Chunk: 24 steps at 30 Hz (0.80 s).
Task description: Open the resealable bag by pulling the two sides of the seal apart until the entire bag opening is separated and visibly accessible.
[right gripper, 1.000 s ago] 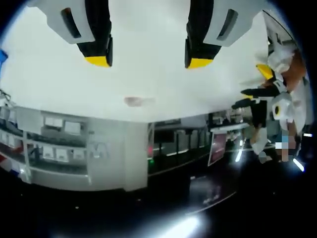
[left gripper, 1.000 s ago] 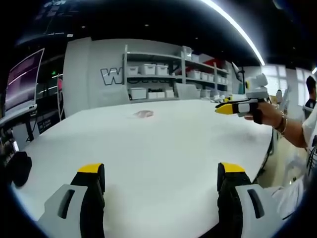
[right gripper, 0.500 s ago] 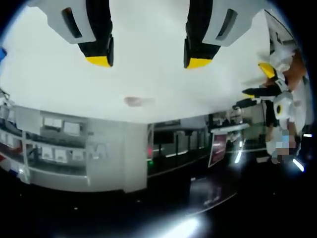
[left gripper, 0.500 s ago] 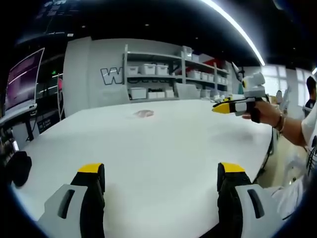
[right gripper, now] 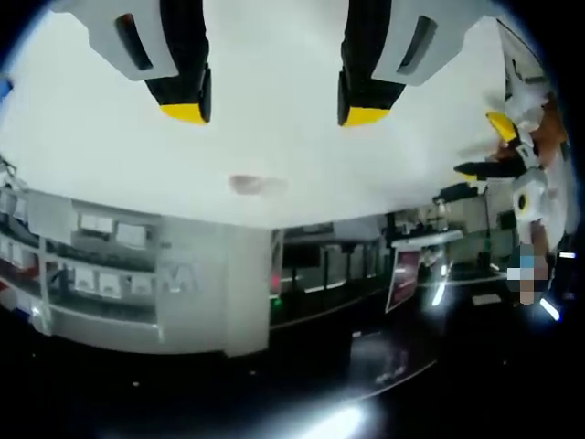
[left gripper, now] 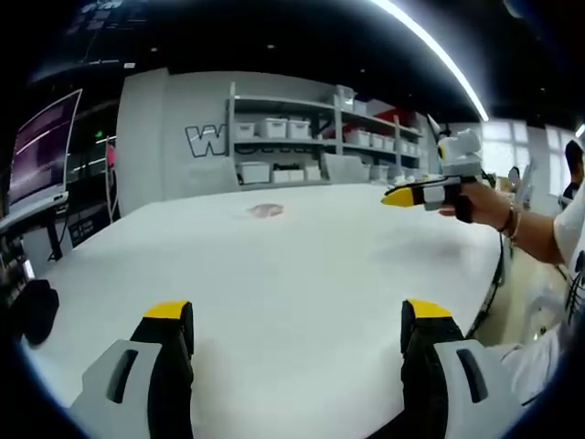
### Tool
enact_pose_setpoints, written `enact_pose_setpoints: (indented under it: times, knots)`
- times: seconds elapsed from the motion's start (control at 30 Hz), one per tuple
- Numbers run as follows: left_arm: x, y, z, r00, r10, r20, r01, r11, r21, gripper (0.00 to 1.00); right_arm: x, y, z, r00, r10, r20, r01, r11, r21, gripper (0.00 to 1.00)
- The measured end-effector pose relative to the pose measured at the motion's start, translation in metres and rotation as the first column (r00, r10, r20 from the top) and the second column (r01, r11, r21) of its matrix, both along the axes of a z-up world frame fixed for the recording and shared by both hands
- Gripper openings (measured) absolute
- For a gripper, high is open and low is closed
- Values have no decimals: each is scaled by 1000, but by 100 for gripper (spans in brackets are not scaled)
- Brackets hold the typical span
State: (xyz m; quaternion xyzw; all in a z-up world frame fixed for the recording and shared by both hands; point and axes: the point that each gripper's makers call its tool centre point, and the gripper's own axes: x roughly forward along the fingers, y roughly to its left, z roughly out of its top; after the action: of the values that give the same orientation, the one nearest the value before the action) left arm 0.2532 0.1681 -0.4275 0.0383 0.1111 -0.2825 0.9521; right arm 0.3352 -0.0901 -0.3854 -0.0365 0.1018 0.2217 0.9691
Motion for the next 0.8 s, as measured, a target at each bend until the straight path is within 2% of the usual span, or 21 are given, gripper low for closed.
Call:
enact_pose_setpoints:
  times: [0.8]
  knots:
    - [1,2,2,1000,0,1,0,1000,-8,93,24,3,7,1000,6,6,-5,999,-40,54]
